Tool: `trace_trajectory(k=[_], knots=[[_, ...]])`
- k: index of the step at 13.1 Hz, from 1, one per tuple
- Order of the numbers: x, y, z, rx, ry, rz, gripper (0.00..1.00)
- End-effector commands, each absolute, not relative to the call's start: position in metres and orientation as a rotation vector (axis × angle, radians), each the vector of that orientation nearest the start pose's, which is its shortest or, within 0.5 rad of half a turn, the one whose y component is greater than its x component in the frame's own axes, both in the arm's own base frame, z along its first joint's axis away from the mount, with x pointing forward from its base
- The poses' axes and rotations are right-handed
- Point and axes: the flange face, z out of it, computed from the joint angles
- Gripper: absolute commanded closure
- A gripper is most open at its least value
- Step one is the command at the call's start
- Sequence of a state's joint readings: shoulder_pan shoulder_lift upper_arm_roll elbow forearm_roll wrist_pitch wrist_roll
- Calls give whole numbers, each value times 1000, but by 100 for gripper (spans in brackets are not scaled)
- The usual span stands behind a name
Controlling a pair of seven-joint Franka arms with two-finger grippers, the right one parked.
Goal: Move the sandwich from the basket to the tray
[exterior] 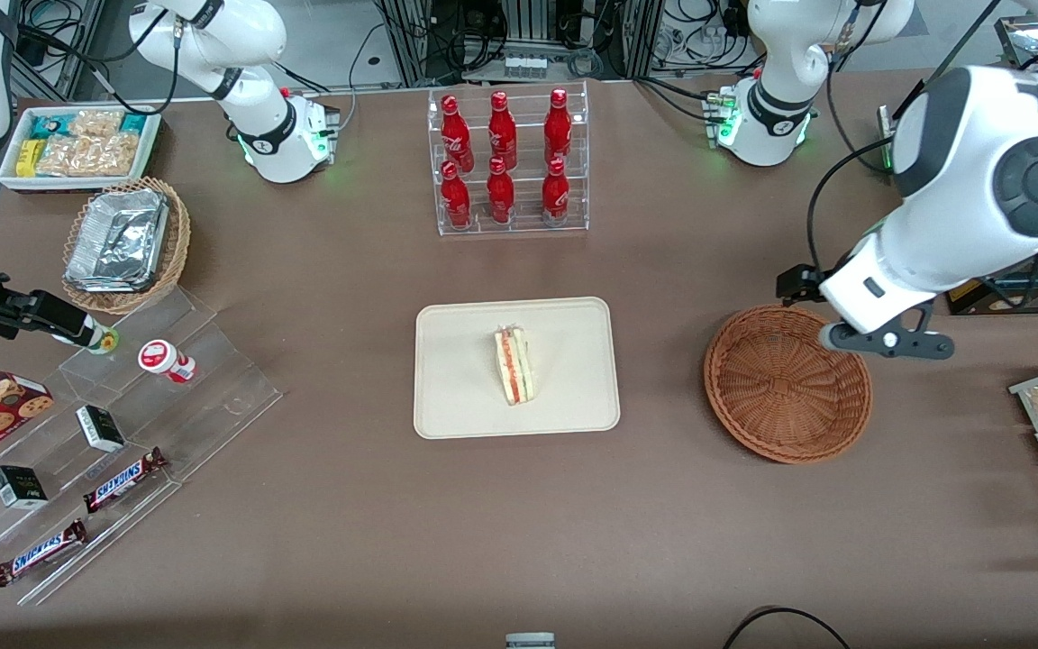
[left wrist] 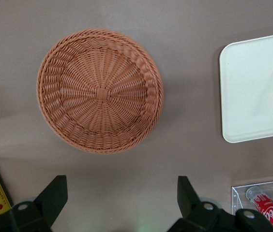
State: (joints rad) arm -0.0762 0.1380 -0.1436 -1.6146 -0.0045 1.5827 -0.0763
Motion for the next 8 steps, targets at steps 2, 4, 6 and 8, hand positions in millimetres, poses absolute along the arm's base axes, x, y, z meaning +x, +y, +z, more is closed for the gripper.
trace_trajectory(k=[2, 4, 6, 8], knots=[[557, -85, 559, -3122, 273, 305, 0], [548, -73, 575, -3122, 236, 296, 0], [537, -65, 594, -3118, 214, 257, 0], [535, -60, 600, -3116, 199, 240, 0]])
